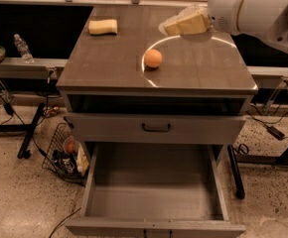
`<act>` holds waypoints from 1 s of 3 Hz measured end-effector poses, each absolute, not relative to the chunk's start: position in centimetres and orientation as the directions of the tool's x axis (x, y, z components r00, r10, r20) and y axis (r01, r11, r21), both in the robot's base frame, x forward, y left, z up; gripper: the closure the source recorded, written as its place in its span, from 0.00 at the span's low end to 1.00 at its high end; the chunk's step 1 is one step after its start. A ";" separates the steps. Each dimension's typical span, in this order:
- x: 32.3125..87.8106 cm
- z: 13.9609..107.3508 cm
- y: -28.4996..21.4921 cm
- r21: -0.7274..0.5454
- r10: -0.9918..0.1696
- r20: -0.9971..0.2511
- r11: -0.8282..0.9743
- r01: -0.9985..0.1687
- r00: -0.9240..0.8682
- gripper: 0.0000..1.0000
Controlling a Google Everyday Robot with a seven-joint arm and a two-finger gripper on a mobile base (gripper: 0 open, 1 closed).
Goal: Pick orange from middle drawer and place on counter
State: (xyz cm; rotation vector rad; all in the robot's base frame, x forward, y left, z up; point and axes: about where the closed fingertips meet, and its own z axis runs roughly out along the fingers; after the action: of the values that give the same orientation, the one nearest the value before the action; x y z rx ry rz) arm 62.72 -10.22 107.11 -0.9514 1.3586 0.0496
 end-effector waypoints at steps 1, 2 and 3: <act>63.1 106.4 -9.9 -0.537 -0.472 -0.840 0.654 -0.533 0.267 0.00; 66.3 105.0 -12.6 -0.577 -0.505 -0.814 0.652 -0.492 0.286 0.00; 70.8 106.7 -18.6 -0.643 -0.551 -0.766 0.660 -0.389 0.330 0.00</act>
Offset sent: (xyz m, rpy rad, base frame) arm 0.1079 -0.1190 0.0083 -0.0245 -0.2011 -0.1512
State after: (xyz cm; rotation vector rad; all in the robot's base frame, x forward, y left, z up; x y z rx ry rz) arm 70.84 -18.55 106.74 -0.9073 1.2795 -0.1280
